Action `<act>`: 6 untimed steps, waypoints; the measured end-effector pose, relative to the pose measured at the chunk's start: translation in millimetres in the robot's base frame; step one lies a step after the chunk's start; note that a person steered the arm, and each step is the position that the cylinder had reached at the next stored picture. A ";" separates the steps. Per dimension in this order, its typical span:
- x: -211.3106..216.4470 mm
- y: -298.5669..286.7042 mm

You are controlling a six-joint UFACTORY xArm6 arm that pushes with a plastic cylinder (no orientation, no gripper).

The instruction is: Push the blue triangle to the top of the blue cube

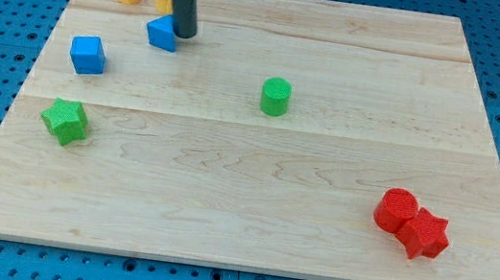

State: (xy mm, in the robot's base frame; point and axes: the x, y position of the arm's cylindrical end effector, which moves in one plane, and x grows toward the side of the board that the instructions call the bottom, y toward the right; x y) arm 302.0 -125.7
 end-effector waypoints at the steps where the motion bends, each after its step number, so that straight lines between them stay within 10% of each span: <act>1: 7.6 -55.1; 4: 9.4 -19.9; 6: 90.0 -12.7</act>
